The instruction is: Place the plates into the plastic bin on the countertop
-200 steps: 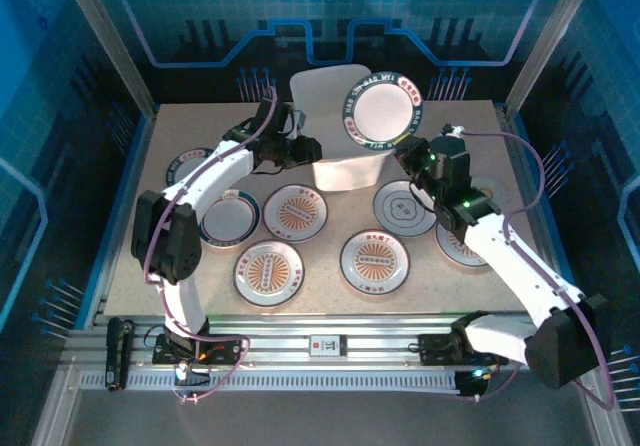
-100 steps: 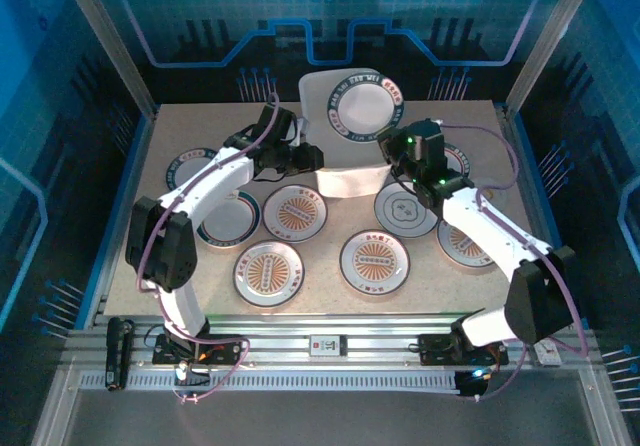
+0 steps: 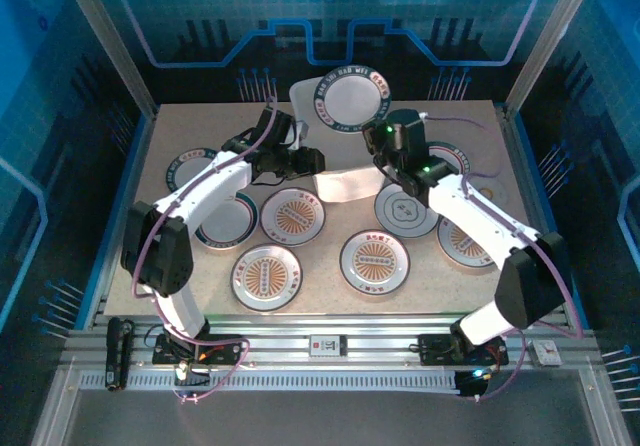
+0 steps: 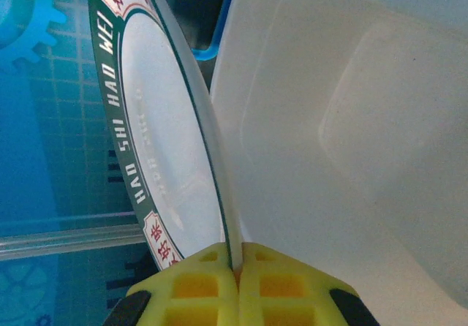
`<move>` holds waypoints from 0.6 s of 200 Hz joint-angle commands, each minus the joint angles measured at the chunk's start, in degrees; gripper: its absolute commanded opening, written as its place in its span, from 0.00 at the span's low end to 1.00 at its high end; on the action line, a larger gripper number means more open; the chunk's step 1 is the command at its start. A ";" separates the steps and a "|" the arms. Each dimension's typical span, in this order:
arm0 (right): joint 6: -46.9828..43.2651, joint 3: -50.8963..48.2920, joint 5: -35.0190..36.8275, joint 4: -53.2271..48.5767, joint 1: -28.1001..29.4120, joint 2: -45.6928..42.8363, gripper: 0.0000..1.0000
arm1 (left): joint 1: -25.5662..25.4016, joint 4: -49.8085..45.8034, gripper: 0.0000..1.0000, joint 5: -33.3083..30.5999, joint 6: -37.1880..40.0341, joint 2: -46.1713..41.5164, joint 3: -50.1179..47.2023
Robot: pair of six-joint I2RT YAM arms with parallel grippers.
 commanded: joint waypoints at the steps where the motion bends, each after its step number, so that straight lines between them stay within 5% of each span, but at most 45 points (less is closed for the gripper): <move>1: 2.74 3.99 2.07 -1.78 1.06 2.50 0.00 | -0.62 -1.17 0.50 0.95 0.72 -3.31 0.36; 120: 7.06 16.74 3.89 -11.45 3.88 14.00 0.00 | 2.88 -5.13 0.77 -10.89 10.58 -16.14 -2.69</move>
